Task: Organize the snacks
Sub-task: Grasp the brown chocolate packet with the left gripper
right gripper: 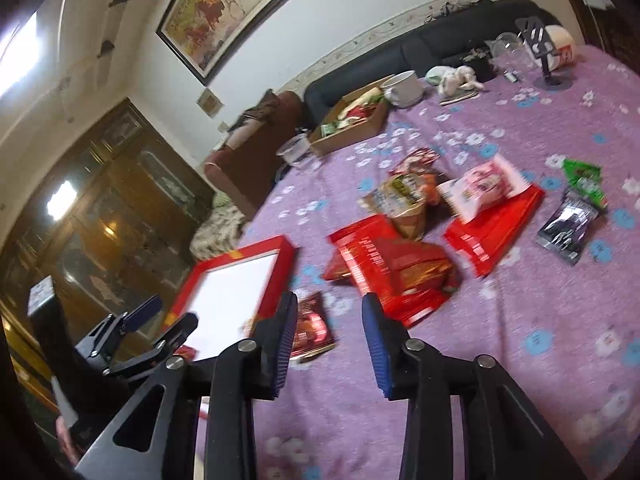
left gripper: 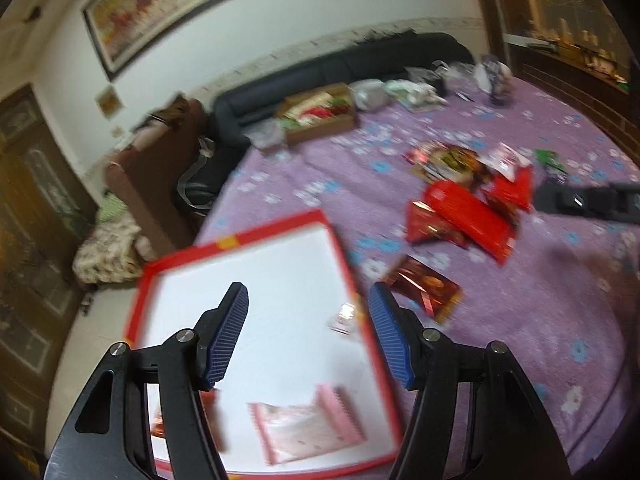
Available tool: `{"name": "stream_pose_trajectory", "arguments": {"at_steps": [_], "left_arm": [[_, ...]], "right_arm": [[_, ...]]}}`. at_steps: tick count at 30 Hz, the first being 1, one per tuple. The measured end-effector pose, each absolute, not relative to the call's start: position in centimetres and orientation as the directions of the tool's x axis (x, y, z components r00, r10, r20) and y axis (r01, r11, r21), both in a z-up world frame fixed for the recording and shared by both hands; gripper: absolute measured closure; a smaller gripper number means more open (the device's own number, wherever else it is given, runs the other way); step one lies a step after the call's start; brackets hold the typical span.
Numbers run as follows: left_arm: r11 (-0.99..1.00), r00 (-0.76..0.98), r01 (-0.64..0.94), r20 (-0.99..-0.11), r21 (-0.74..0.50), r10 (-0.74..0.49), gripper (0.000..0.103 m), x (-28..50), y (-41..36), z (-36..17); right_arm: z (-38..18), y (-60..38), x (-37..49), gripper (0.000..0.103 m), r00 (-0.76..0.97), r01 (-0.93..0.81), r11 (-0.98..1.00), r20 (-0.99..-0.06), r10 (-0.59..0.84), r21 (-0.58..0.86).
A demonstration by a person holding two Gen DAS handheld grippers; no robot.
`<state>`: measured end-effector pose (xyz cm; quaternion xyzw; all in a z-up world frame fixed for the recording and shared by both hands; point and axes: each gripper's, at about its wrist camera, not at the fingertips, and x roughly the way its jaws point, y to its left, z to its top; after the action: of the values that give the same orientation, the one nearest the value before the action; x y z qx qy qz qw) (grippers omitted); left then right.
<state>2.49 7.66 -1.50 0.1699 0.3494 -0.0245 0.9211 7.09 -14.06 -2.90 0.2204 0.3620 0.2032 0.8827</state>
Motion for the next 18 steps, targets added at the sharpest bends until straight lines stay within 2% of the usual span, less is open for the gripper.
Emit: {"name": "stream_pose_trajectory", "arguments": {"at_steps": [6, 8, 10, 11, 15, 16, 18], "left_arm": [[0.938, 0.706, 0.212, -0.707, 0.276, 0.049, 0.041, 3.1, 7.3, -2.9], [0.937, 0.703, 0.214, -0.709, 0.277, 0.049, 0.041, 3.2, 7.5, -2.8], [0.939, 0.698, 0.217, -0.715, 0.267, 0.042, 0.041, 3.2, 7.7, -2.7], [0.941, 0.693, 0.219, -0.72, 0.258, 0.036, 0.041, 3.3, 7.9, -2.6], [0.945, 0.678, 0.229, -0.735, 0.234, 0.018, 0.041, 3.6, 8.2, -2.4], [0.945, 0.673, 0.233, -0.74, 0.229, 0.014, 0.041, 3.7, 8.1, -2.5], [0.944, 0.663, 0.243, -0.749, 0.221, 0.005, 0.041, 3.9, 7.7, -2.5]], "right_arm": [[-4.0, -14.2, 10.3, 0.064, 0.606, -0.17, 0.904, -0.682, 0.41, 0.392], [-4.5, -13.3, 11.8, 0.054, 0.586, -0.185, 0.927, -0.721, 0.37, 0.325], [-5.0, -12.3, 13.2, 0.05, 0.576, -0.201, 0.94, -0.743, 0.341, 0.275], [-5.3, -11.8, 13.7, 0.042, 0.571, -0.212, 0.943, -0.751, 0.332, 0.256], [-6.4, -9.5, 15.6, 0.028, 0.573, -0.237, 0.964, -0.784, 0.239, 0.121], [-6.9, -9.2, 15.9, 0.021, 0.574, -0.249, 0.962, -0.784, 0.236, 0.107], [-7.5, -9.4, 16.1, 0.019, 0.578, -0.256, 0.959, -0.776, 0.252, 0.121]]}}
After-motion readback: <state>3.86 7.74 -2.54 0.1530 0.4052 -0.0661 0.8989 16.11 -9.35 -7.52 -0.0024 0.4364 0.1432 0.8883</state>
